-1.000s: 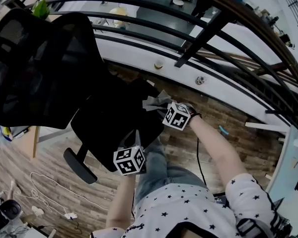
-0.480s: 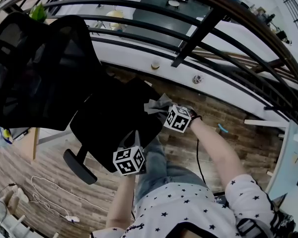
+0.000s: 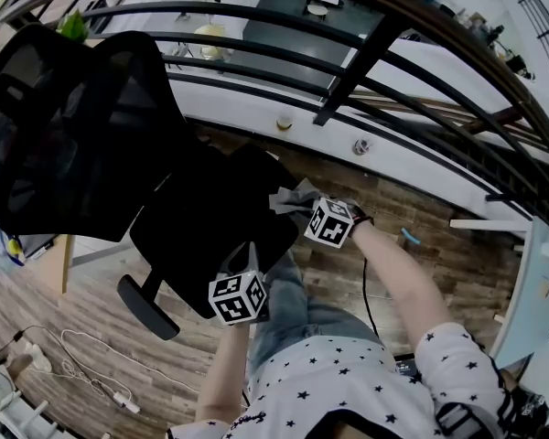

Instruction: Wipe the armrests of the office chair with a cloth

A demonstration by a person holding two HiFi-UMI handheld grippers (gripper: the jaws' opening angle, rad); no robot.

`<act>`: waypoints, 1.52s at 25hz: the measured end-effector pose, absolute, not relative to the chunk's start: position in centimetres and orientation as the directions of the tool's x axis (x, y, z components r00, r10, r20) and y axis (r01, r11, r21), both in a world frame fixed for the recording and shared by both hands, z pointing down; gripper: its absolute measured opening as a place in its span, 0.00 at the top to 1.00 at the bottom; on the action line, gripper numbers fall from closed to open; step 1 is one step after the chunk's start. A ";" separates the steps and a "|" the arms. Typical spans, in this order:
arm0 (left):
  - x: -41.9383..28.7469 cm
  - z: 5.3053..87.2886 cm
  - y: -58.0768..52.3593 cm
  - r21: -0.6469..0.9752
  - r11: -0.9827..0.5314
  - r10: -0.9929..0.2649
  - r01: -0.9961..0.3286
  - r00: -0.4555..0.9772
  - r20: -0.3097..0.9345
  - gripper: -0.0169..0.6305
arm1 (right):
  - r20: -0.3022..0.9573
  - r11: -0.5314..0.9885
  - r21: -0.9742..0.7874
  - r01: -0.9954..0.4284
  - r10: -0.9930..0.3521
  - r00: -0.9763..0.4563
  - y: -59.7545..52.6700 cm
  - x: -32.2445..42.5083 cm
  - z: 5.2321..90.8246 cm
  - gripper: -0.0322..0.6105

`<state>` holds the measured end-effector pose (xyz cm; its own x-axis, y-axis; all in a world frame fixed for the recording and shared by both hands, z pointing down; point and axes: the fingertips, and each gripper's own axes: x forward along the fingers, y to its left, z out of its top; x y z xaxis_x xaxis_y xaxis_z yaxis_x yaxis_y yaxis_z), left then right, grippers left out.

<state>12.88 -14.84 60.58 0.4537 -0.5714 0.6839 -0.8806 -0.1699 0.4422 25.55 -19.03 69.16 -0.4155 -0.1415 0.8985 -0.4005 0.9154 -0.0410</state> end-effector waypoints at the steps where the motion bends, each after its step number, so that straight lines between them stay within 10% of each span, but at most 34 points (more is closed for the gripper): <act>1: 12.9 60.6 -14.8 0.442 -0.170 -0.572 -0.881 0.453 0.684 0.96 | 0.900 0.916 -0.042 -0.400 -0.139 -0.414 -18.9 25.6 69.2 0.91; 38: 13.8 56.8 -12.3 0.412 -0.251 -0.608 -0.876 0.474 0.637 0.96 | 0.864 0.834 0.048 -0.550 -0.311 -0.396 -13.5 26.7 64.6 0.91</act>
